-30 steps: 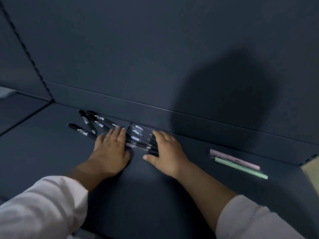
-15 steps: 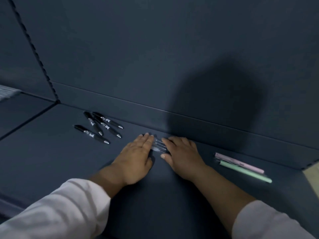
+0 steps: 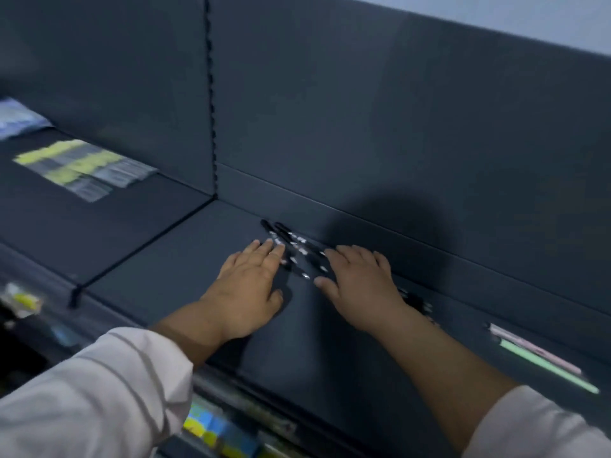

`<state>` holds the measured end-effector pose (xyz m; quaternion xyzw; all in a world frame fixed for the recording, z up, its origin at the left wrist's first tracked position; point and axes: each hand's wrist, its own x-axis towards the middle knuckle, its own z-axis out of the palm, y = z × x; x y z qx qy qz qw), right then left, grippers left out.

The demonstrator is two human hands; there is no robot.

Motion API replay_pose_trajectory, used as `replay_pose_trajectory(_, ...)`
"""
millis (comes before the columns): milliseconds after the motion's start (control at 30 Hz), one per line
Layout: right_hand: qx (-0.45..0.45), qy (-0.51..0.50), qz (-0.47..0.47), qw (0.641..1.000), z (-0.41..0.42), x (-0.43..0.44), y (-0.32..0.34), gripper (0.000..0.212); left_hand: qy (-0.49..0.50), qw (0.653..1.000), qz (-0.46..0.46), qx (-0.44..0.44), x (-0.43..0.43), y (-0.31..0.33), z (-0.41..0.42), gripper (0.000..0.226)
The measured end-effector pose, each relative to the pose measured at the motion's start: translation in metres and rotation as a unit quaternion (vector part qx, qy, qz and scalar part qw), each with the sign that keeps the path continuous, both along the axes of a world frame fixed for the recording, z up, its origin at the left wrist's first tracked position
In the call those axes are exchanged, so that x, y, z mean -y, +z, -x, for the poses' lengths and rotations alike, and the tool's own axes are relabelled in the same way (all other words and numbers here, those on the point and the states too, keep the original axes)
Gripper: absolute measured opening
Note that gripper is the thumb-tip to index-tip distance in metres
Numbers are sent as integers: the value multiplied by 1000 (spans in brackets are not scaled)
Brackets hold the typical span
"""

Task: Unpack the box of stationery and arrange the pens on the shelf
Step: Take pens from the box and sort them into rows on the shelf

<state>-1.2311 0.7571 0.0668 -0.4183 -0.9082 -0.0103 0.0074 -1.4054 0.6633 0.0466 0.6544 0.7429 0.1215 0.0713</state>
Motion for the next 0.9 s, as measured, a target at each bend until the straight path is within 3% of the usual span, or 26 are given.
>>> replay_pose_trajectory(233, -41, 143, 19, 989, 172, 84, 13, 57, 107, 992, -11, -67, 116, 16, 145, 69)
replay_pose_trajectory(433, -37, 253, 70, 964, 319, 173, 6, 61, 250, 961, 20, -118, 251, 17, 267, 64)
replay_pose_trajectory(567, -41, 332, 88, 938, 403, 234, 1, 60, 353, 929, 33, -109, 338, 17, 322, 82)
replay_pose_trajectory(700, -34, 402, 101, 910, 467, 287, -12, 60, 439, 891, 68, -93, 406, 5, 361, 60)
replay_pose_trajectory(900, 0, 455, 126, 882, 552, 325, -30, 58, 515, 852, 84, -50, 458, -16, 412, 62)
